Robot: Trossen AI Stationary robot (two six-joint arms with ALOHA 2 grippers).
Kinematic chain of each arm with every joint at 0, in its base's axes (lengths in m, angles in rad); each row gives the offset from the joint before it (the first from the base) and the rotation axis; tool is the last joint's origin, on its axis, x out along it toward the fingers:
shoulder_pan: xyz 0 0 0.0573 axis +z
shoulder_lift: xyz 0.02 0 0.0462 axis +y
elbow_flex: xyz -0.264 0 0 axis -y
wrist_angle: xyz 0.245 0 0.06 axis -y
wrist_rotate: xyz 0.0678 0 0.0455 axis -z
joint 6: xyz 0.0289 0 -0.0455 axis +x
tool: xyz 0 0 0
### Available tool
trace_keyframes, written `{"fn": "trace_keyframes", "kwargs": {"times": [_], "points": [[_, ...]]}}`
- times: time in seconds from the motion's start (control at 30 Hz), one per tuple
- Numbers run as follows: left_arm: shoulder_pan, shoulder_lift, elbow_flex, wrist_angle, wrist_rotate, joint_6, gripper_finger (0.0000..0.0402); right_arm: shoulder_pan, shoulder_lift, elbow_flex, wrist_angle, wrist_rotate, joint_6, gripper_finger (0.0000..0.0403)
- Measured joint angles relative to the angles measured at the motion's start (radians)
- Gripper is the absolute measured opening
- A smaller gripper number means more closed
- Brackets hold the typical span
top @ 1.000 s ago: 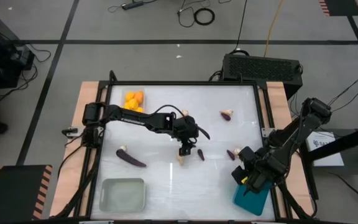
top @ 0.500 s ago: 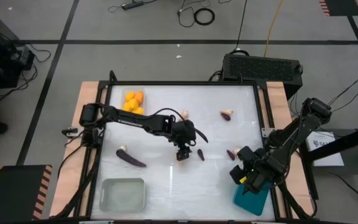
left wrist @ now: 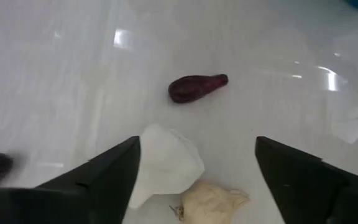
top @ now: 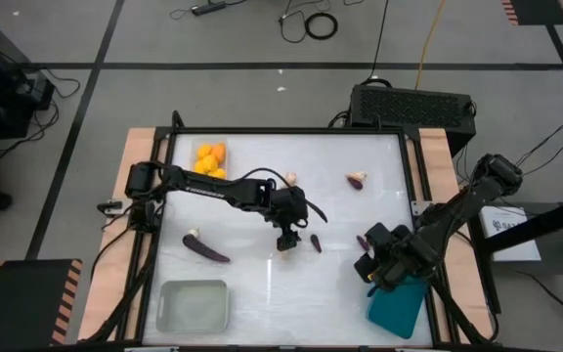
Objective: Sort produce into baskets
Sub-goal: Put the white garlic into the gray bin
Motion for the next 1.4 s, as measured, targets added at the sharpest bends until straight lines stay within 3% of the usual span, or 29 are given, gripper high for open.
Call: {"fn": "trace_keyframes", "kwargs": {"times": [0.2, 0.3, 0.53, 0.9, 1.4], "points": [[-0.033, 0.009, 0.000, -0.017, -0.060, -0.015, 0.0376, -0.083, -0.020, 0.000, 0.039, -0.015, -0.175, 0.0286], [-0.050, 0.027, -0.002, -0.033, -0.130, -0.010, 0.0379, -0.129, -0.037, 0.000, 0.056, -0.017, -0.245, 0.0286], [-0.056, 0.073, -0.005, -0.010, -0.191, -0.049, 0.0380, -0.223, -0.058, 0.000, 0.069, -0.009, -0.368, 0.0286], [-0.059, 0.129, -0.006, 0.023, -0.192, -0.074, 0.0378, -0.352, -0.061, 0.000, 0.107, -0.058, -0.513, 0.0286], [-0.045, 0.138, -0.006, 0.052, -0.221, -0.157, 0.0246, -0.401, -0.105, 0.001, 0.103, -0.054, -0.765, 0.0286]]}}
